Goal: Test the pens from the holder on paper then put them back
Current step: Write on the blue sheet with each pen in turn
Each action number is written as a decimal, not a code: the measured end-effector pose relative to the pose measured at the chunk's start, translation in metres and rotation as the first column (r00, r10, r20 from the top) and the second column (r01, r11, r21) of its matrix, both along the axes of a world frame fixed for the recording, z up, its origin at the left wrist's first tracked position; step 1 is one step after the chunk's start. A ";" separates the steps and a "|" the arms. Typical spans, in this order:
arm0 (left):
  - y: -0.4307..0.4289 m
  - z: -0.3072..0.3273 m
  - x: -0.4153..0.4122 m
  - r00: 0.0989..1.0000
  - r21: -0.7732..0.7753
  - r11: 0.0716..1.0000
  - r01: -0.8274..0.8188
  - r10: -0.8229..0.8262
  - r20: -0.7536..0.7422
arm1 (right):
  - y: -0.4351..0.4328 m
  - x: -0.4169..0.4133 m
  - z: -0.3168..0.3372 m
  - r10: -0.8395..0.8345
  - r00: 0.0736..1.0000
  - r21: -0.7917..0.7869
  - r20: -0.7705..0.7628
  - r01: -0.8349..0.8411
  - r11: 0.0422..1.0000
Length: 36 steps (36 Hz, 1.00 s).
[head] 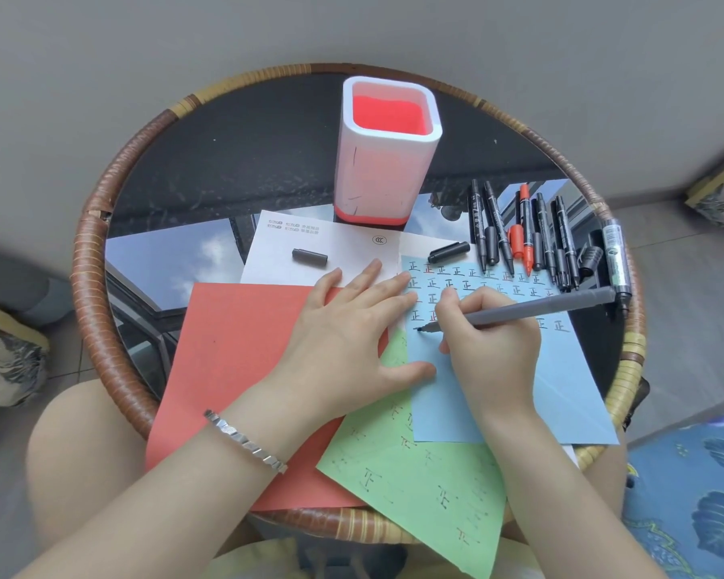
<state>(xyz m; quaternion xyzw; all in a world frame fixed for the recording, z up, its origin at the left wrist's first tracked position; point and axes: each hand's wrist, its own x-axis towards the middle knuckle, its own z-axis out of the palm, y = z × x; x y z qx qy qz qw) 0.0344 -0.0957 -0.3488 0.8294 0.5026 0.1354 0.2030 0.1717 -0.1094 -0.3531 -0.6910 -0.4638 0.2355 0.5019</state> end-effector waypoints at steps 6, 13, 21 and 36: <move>0.000 0.000 0.000 1.000 0.002 1.000 -0.001 0.001 0.006 | -0.001 0.000 0.002 -0.006 1.000 -0.011 -0.001 0.006 1.000; 0.001 0.000 0.001 1.000 0.005 1.000 -0.002 0.002 0.003 | 0.000 -0.001 0.002 -0.018 1.000 0.008 0.008 0.018 1.000; 0.000 0.000 0.000 1.000 0.003 1.000 -0.005 0.005 0.007 | 0.000 0.001 -0.001 0.016 1.000 0.004 0.012 -0.016 1.000; 0.001 -0.001 0.000 1.000 0.010 1.000 -0.002 0.001 0.008 | 0.000 -0.001 -0.002 0.026 0.999 0.015 0.025 -0.026 1.000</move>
